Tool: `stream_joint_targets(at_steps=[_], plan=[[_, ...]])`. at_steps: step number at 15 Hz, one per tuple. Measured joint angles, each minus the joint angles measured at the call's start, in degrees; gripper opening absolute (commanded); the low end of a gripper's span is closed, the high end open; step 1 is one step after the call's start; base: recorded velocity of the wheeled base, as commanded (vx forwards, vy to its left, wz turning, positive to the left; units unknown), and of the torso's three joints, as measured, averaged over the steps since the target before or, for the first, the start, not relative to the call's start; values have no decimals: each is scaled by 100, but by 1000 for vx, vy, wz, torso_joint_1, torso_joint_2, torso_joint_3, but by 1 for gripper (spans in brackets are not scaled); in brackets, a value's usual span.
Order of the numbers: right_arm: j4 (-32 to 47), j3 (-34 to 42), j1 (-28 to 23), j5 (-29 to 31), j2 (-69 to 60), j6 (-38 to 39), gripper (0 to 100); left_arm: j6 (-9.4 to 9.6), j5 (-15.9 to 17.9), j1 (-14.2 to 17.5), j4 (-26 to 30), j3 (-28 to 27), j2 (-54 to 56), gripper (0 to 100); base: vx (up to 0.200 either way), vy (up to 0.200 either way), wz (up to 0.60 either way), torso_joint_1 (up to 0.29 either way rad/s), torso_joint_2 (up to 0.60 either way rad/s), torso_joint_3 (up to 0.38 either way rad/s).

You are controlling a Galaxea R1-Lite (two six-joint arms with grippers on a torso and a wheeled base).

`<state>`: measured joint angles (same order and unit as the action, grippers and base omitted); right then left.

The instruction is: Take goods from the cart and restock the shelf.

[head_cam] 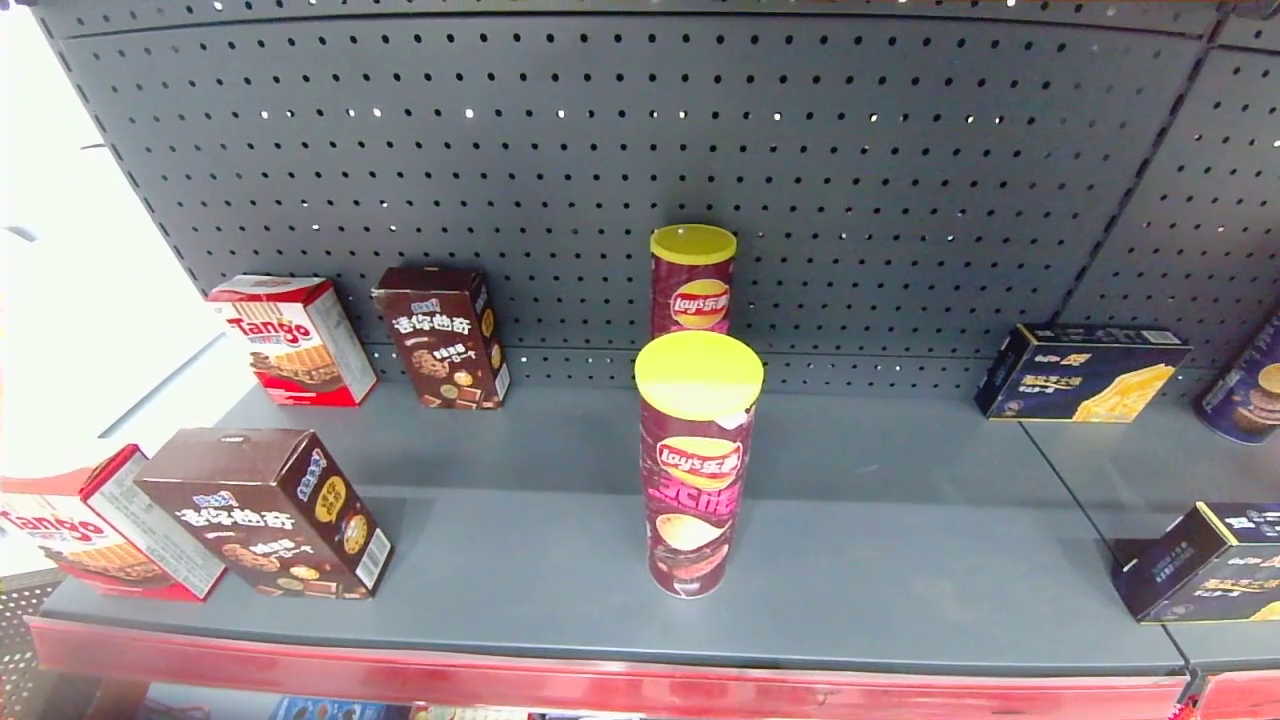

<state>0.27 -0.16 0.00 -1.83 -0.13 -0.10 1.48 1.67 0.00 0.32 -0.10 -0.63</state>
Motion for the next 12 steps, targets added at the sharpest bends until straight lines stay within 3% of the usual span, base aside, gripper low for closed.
stream_joint_targets(at_steps=[12], plan=[[9, -2, 2, 2, 2, 2, 100, 11, 10, 2, 1, -4, 0, 100, 0, 17, 0, 0, 1, 0]])
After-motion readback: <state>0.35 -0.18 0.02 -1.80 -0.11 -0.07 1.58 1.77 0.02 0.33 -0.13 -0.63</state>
